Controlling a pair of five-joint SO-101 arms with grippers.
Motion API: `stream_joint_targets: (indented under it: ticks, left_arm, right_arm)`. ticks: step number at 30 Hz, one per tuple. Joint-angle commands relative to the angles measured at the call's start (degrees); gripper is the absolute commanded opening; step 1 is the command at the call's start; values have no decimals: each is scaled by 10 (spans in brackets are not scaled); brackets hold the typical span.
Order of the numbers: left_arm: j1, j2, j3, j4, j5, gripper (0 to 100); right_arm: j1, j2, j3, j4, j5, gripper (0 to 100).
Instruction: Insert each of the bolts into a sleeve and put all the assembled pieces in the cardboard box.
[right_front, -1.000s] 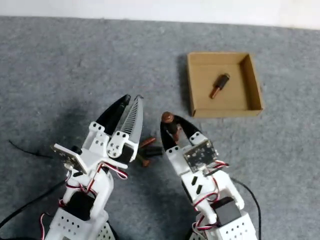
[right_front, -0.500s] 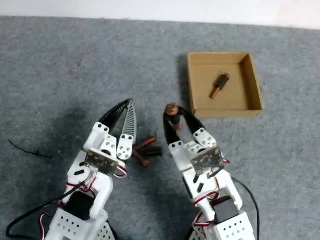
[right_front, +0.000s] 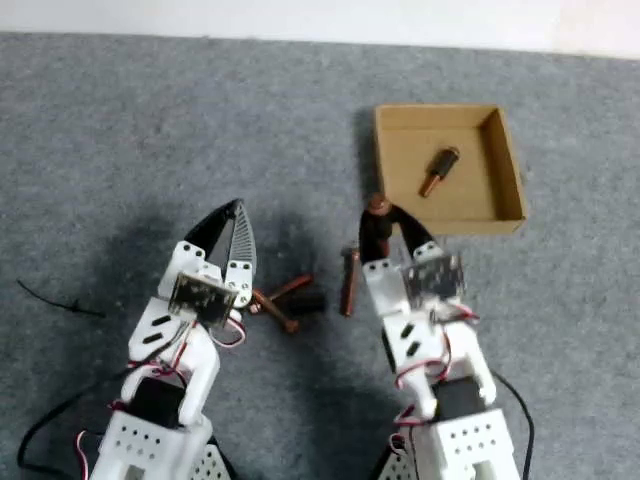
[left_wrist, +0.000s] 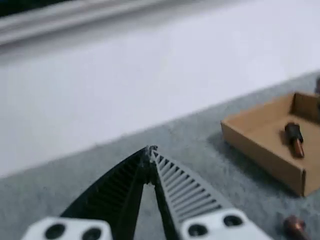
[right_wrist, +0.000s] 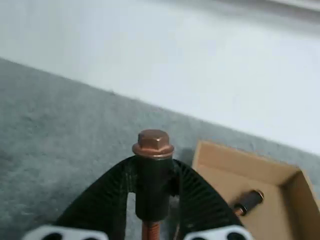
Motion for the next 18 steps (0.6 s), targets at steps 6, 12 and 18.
stream_joint_targets:
  ticks: [6, 12, 18]
  left_arm:
    - [-7, 383, -145, -81, 22, 8]
    - [-21, 617, -268, -83, 22, 7]
    - [-53, 631, -282, -82, 23, 7]
  right_arm:
    - [74, 379, -301, -22, -82, 4]
    - [134, 588, -444, -23, -164, 4]
    - [161, 771, -553, -25, -224, 4]
